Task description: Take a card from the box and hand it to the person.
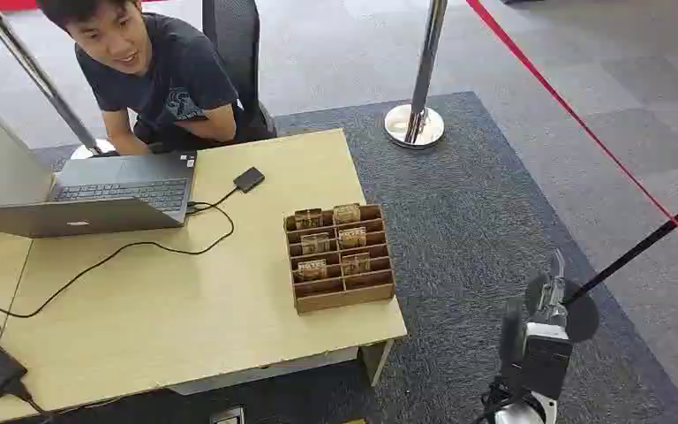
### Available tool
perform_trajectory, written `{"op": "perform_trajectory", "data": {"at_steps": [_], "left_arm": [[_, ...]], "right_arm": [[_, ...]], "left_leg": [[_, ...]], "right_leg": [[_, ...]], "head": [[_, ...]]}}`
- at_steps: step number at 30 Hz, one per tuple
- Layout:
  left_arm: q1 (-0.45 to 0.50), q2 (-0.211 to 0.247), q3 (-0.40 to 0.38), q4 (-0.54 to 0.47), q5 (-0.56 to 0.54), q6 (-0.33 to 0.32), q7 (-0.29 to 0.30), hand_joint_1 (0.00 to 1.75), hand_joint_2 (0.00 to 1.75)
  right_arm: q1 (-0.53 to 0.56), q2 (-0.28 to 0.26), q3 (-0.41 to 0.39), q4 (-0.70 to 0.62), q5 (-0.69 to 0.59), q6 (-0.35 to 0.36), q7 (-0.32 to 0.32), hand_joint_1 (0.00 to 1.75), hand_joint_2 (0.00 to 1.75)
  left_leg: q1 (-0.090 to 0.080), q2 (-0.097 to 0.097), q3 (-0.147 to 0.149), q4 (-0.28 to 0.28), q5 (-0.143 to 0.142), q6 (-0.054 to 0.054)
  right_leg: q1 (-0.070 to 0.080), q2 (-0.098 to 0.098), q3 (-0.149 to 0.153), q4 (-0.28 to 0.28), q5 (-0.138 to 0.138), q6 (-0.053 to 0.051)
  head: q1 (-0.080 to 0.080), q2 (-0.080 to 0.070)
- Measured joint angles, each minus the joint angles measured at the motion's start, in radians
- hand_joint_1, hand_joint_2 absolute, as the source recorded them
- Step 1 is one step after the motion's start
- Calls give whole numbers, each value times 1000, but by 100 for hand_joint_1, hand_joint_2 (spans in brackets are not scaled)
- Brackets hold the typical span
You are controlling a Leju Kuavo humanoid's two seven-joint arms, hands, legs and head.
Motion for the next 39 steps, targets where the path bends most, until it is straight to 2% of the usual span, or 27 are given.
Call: {"op": "perform_trajectory", "data": {"at_steps": [11, 24, 32, 39], "left_arm": [[-1, 0, 0, 0, -17, -4, 8, 0, 0], [-2, 0, 0, 0, -38, -17, 8, 0, 0], [-3, 2, -2, 0, -52, -21, 8, 0, 0], [-3, 5, -2, 0, -60, -24, 8, 0, 0]], "right_arm": [[-65, -23, 26, 37, 71, -12, 19, 0, 175], [-88, -47, 60, 66, 136, -24, 33, 0, 175], [-112, -73, 119, 93, 272, -60, 58, 0, 175], [-140, -126, 200, 128, 436, -122, 115, 0, 175]], "left_leg": [[0, 0, 0, 0, 0, 0], [0, 0, 0, 0, 0, 0], [0, 0, 0, 0, 0, 0], [0, 0, 0, 0, 0, 0]], "right_leg": [[0, 0, 0, 0, 0, 0], [0, 0, 0, 0, 0, 0], [0, 0, 0, 0, 0, 0], [0, 0, 0, 0, 0, 0]], "head": [[0, 0], [0, 0], [0, 0], [0, 0]]}}
